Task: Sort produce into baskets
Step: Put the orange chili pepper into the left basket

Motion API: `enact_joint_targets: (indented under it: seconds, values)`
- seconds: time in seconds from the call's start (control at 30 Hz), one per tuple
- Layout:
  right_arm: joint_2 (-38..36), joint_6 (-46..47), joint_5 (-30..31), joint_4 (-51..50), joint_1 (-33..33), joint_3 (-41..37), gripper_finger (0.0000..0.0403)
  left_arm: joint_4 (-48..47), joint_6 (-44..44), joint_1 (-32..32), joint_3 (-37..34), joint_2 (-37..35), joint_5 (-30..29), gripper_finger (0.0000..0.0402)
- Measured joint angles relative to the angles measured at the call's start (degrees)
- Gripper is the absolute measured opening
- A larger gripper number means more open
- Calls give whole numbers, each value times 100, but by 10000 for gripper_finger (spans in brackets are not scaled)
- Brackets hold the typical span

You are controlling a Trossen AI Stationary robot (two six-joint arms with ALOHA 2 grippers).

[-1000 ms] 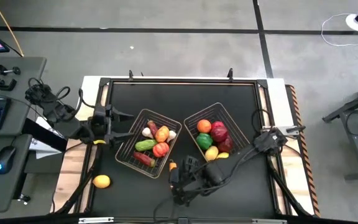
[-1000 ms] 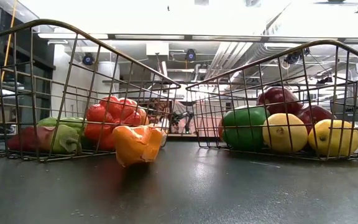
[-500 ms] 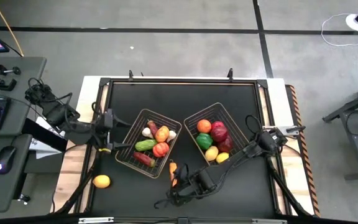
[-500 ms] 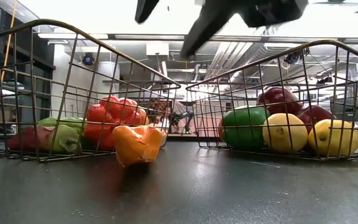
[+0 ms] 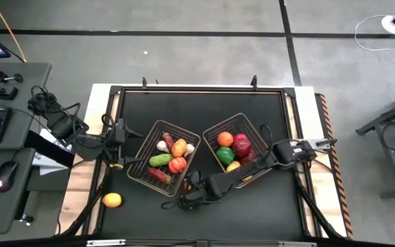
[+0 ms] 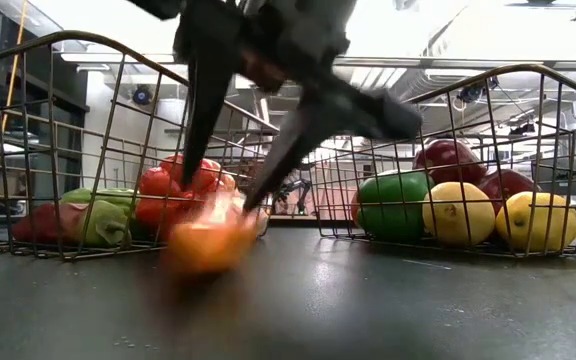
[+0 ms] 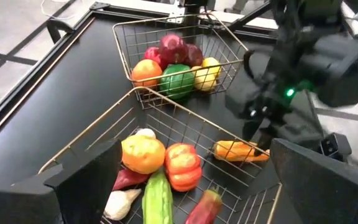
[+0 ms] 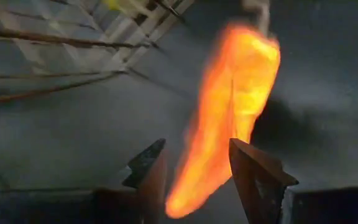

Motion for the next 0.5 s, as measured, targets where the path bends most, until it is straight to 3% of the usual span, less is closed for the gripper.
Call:
enact_joint_targets:
  seconds: [0.5]
  values:
    - [250,108,-96,-125,0,4,165,2,-11,0,1,0,-83,399]
